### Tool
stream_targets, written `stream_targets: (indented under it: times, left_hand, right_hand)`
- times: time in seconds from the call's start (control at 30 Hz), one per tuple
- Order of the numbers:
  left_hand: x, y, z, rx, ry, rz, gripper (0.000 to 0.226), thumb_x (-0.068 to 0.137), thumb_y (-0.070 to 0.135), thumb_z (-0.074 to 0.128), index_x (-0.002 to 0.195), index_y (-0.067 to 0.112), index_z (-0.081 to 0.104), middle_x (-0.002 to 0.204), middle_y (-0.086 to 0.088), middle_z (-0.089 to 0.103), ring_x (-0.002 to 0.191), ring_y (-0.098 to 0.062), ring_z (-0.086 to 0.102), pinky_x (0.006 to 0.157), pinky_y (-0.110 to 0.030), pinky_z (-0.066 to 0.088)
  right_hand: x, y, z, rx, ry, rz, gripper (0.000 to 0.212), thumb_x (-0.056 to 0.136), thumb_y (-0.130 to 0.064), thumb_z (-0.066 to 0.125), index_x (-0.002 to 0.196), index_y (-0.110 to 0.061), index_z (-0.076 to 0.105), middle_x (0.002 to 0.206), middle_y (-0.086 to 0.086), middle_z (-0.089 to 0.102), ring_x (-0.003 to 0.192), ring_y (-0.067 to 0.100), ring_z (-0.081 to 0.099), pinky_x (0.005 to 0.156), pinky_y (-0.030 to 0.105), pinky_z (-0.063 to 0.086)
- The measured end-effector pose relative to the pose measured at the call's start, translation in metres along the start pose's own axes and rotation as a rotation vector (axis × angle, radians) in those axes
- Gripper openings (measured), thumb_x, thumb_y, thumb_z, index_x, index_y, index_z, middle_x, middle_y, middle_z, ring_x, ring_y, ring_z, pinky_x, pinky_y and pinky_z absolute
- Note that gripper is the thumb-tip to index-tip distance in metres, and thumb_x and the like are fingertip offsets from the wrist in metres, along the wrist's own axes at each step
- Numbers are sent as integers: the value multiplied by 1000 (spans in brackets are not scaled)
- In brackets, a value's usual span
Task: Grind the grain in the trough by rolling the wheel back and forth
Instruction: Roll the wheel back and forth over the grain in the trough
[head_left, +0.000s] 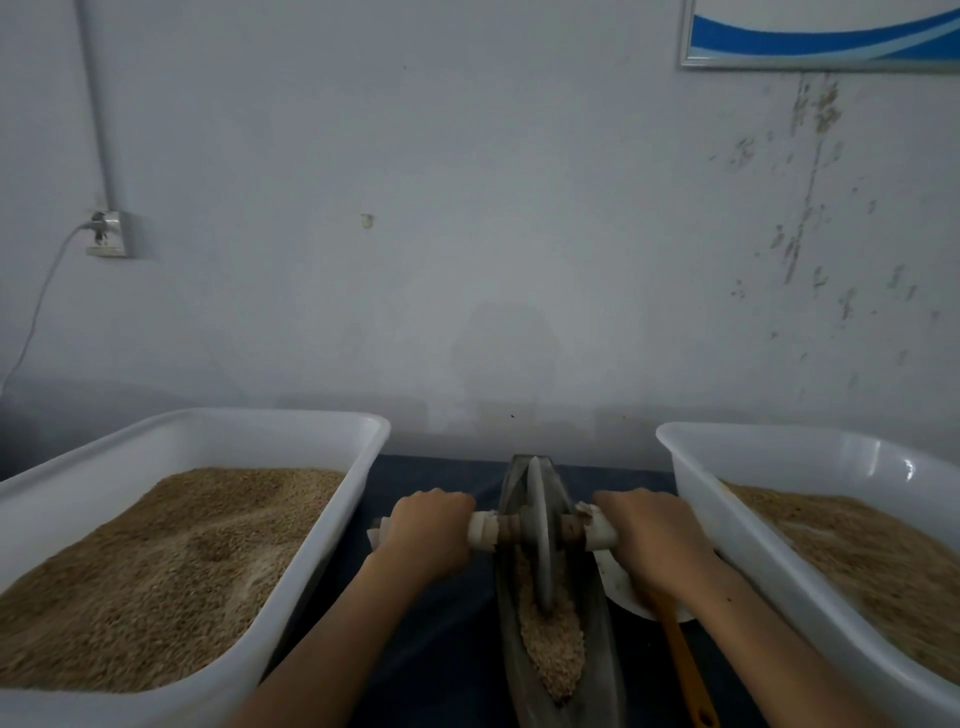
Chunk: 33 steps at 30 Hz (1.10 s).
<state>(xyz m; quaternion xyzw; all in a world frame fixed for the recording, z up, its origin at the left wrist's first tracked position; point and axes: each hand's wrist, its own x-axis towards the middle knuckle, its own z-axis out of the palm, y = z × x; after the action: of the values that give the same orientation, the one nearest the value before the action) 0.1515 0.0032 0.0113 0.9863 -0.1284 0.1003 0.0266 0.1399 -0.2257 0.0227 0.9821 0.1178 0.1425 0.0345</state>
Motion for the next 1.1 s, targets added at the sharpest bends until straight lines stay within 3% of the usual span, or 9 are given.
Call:
stream_targets:
  times: [0.13, 0.27, 0.37, 0.53, 0.7, 0.83, 0.93, 1.1]
  left_hand:
    - [2, -1, -4, -1, -110, -1, 24, 86, 25, 62, 108, 18, 58, 104, -2, 64, 92, -15, 59, 75, -27, 41]
    - [3, -1, -10, -52, -339, -6, 31, 83, 25, 67, 111, 15, 58, 100, -1, 61, 86, -15, 56, 78, -29, 44]
    - [4, -1, -12, -70, -410, -11, 32, 83, 26, 68, 111, 15, 58, 93, 0, 58, 84, -15, 57, 78, -29, 47]
    - [4, 1, -11, -27, -319, -3, 29, 83, 27, 68, 107, 15, 59, 89, 2, 57, 82, -15, 55, 77, -30, 46]
    - [2, 3, -3, 59, -4, 5, 18, 86, 26, 61, 103, 19, 58, 99, -1, 64, 87, -17, 59, 75, -29, 44]
    - [1, 2, 0, 19, 23, -6, 15, 86, 26, 61, 100, 20, 56, 98, 1, 63, 86, -14, 58, 74, -28, 43]
    - [1, 1, -2, 23, -27, -8, 18, 85, 25, 62, 102, 20, 57, 97, 1, 63, 83, -13, 56, 74, -27, 42]
    - [3, 1, -11, -1, -271, -5, 28, 82, 26, 68, 107, 18, 58, 95, 1, 59, 86, -15, 56, 78, -29, 46]
  right_hand:
    - [3, 1, -7, -23, -146, 10, 21, 88, -18, 58, 108, -25, 58, 107, -1, 64, 97, 18, 61, 86, 32, 49]
    - [2, 5, -17, 12, -412, 3, 33, 85, -23, 65, 117, -24, 57, 110, -1, 63, 98, 15, 60, 82, 27, 48]
    - [2, 7, -19, 44, -491, 18, 33, 84, -22, 66, 116, -24, 58, 108, -1, 62, 97, 15, 60, 79, 25, 47]
    - [4, 7, -14, 30, -423, 24, 34, 83, -23, 66, 116, -23, 58, 106, -1, 64, 93, 15, 61, 75, 26, 47]
    - [3, 3, -3, 16, -138, 14, 19, 87, -16, 57, 104, -25, 58, 105, -2, 65, 93, 17, 61, 80, 31, 49]
    - [1, 0, -1, 0, -18, -10, 17, 90, -15, 53, 103, -25, 55, 103, -2, 64, 95, 19, 61, 79, 30, 44]
    - [0, 0, -6, -4, -82, -10, 19, 89, -15, 55, 105, -24, 57, 106, -1, 64, 97, 19, 60, 84, 32, 48]
    - [1, 1, -20, -2, -385, 13, 35, 85, -18, 65, 119, -18, 57, 112, 3, 63, 99, 18, 60, 85, 29, 49]
